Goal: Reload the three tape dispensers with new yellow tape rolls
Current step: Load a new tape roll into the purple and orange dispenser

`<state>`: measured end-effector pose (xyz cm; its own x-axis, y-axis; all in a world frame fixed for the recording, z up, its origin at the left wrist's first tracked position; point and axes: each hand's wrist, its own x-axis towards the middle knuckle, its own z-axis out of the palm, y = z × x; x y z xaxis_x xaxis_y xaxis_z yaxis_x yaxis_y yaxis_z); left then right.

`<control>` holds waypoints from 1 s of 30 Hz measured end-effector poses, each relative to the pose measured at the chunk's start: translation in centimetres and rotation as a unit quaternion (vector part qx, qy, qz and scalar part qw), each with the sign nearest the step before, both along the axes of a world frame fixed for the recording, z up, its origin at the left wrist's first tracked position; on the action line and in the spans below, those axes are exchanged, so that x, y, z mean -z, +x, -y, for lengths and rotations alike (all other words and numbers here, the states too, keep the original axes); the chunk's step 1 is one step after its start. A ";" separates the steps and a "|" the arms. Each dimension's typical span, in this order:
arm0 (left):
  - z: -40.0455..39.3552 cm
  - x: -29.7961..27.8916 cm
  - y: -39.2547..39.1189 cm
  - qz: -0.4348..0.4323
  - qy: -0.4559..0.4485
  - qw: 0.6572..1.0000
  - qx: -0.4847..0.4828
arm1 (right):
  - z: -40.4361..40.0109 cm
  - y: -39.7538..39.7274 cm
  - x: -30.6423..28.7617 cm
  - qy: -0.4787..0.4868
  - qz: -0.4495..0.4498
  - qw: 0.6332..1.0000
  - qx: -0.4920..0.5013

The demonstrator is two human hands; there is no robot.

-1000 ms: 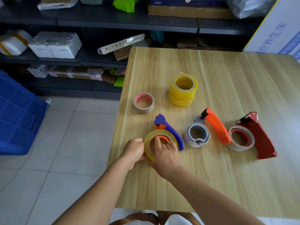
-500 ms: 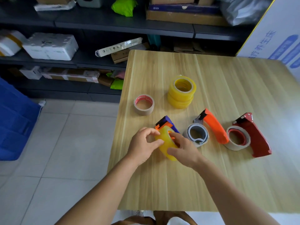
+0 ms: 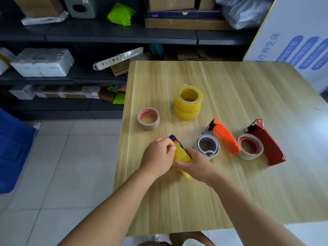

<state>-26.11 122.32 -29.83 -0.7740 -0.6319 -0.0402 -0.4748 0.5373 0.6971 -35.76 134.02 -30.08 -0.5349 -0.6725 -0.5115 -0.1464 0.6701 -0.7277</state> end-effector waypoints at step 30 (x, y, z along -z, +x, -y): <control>7.2 -2.5 -3.3 0.117 0.081 0.989 -0.038 | 1.2 -1.9 -2.8 0.039 -0.134 0.988 -0.066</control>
<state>-29.43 115.13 -27.34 -0.6827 -0.6578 -0.3180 -0.6672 0.3840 0.6383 -37.63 132.85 -27.23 -0.5682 -0.7103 -0.4155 -0.4179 0.6840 -0.5979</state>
